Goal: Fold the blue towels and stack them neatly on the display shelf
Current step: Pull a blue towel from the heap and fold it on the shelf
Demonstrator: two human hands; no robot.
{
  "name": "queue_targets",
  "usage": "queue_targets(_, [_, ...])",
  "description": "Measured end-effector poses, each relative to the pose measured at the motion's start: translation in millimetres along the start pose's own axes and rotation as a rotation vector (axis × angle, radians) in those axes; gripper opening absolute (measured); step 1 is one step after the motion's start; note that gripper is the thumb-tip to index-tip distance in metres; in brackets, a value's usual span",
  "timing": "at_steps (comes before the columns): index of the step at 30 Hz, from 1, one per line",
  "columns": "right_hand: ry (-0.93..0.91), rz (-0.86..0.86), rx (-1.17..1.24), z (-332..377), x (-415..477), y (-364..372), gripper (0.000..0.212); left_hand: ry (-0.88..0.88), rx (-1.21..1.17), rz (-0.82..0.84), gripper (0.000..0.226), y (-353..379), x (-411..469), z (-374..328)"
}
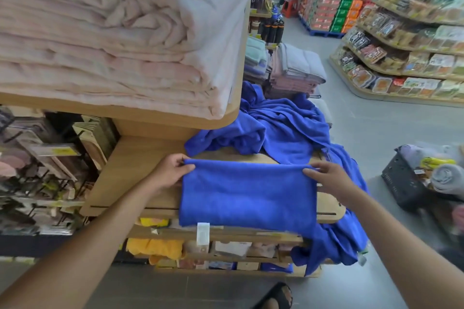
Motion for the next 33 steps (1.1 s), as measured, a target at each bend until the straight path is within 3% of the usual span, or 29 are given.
queue_targets(5, [0.102, -0.097, 0.088, -27, 21, 4, 0.019, 0.048, 0.237, -0.151, 0.022, 13, 22, 13])
queue_targets(9, [0.15, -0.016, 0.167, -32, 18, -7, 0.024, 0.338, 0.749, -0.33, 0.044, 17, 5, 8])
queue_targets(14, [0.202, 0.056, 0.225, -23, 17, -8, 0.02, 0.611, 0.837, -0.234, 0.032, 66, -16, -9])
queue_targets(17, [0.157, -0.022, 0.036, -22, 21, 0, 0.019, 0.577, 0.888, -0.134, 0.032, 89, -15, -4])
queue_targets(20, [-0.143, -0.265, -0.417, -15, 21, 3, 0.008, 0.531, 0.961, -0.122, 0.037, 97, -14, 8])
queue_targets(23, [-0.136, -0.226, -0.677, -14, 21, 8, 0.041, 0.541, 0.981, -0.149, 0.038, 98, -14, 13])
queue_targets(25, [-0.098, -0.162, -0.755, -12, 22, 13, 0.048, 0.537, 0.989, -0.144, 0.039, 98, -14, 13])
queue_targets(28, [-0.017, -0.087, -0.581, -4, 28, 18, 0.048, 0.528, 0.992, -0.139, 0.039, 99, -15, 13])
queue_targets(33, [0.296, -0.092, -0.01, 9, 32, 23, 0.014, 0.52, 0.992, -0.144, 0.04, 98, -15, 14])
Point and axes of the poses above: each hand's wrist, its own x-axis towards the middle knuckle, its own y-axis out of the palm, z = x × y, the point moved 1 cm from there along x, towards the middle knuckle, and after that the axes turned 7 degrees about x, right-handed, at the moved point
